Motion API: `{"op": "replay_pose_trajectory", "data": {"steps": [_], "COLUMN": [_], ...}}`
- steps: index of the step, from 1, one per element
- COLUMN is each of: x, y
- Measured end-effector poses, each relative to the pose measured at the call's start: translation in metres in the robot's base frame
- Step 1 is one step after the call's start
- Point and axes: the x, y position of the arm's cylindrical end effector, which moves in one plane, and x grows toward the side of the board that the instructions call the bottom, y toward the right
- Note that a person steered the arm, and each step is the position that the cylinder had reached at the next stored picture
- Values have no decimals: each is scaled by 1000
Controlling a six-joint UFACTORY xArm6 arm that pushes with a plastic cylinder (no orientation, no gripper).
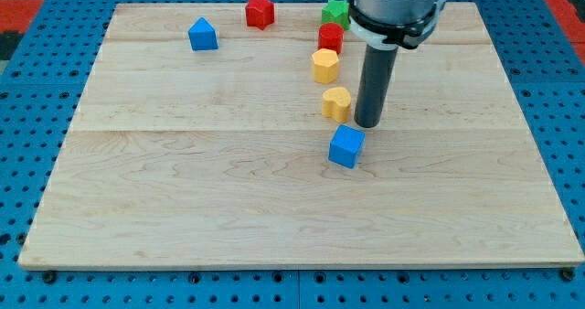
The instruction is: Move blue triangle in between yellow heart and blue cube
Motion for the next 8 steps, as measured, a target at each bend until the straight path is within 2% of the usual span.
{"op": "replay_pose_trajectory", "data": {"steps": [2, 3, 4, 5, 6, 8], "x": [-16, -7, -33, -107, -172, -222], "y": [-39, -106, -189, -231, -246, -238]}}
